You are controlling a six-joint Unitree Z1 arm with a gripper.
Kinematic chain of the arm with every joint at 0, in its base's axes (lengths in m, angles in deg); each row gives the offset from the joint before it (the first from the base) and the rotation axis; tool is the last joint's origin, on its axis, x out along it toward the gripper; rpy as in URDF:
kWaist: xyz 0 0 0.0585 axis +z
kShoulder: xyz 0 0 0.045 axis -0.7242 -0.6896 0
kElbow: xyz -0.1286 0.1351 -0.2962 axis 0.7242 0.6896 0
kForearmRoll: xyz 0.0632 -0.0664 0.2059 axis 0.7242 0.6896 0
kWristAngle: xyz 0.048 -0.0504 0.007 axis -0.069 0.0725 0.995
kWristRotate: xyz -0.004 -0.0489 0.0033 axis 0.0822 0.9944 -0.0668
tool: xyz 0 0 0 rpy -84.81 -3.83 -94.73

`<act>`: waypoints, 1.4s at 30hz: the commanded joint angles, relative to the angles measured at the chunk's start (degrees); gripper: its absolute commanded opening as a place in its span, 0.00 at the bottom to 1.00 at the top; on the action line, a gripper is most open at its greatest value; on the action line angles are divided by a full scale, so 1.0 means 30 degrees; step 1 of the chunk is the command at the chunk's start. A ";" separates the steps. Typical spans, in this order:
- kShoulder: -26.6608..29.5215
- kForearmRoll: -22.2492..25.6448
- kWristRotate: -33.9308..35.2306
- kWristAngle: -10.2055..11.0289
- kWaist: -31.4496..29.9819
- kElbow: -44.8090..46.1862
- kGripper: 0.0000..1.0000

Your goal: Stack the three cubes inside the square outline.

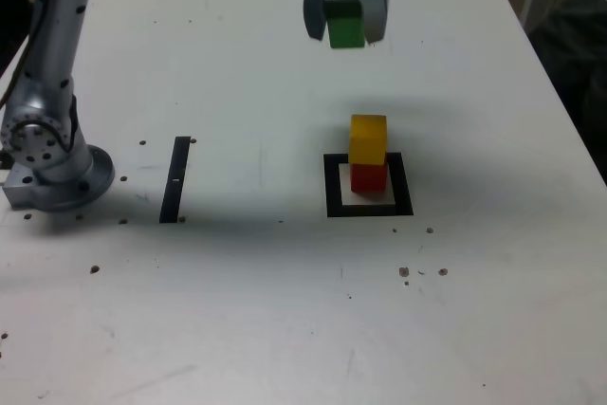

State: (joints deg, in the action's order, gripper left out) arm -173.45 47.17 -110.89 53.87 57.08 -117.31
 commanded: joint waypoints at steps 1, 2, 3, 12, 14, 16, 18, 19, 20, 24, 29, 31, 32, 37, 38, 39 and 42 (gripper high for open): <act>0.0119 0.0277 0.0854 -0.0129 -0.0825 0.0148 0.20; 0.0102 0.0277 0.1164 -0.0167 -0.1175 0.0202 0.20; 0.0082 0.0276 0.1459 -0.0196 -0.1506 0.0249 0.20; -0.0366 0.0274 0.3288 -0.0228 -0.3449 0.0486 0.20; -0.0524 0.0269 0.3528 -0.0245 -0.3679 0.0579 0.20; -0.0785 0.0251 0.3747 -0.0284 -0.3906 0.0649 0.20; -0.1044 0.0232 0.3879 -0.0343 -0.4080 0.0672 0.20; -0.1169 0.0219 0.3934 -0.0366 -0.4164 0.0675 0.20; -0.1280 0.0207 0.3981 -0.0385 -0.4249 0.0672 0.21; -0.1538 0.0153 0.4150 -0.0426 -0.4547 0.0595 0.21; -0.1594 0.0122 0.4346 -0.0479 -0.4865 0.0546 0.21; -0.1633 0.0113 0.4396 -0.0511 -0.4931 0.0608 0.21; -0.1674 0.0109 0.4407 -0.0526 -0.4949 0.0625 0.21; -0.2124 0.0078 0.4421 -0.0543 -0.4974 0.0504 0.27; -0.2208 0.0069 0.4421 -0.0520 -0.4975 0.0485 0.29; -0.2273 0.0059 0.4419 -0.0489 -0.4980 0.0474 0.32; -0.2358 0.0031 0.4413 -0.0395 -0.4987 0.0439 0.39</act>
State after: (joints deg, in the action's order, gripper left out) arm -180.10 46.77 -97.74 52.51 42.26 -115.80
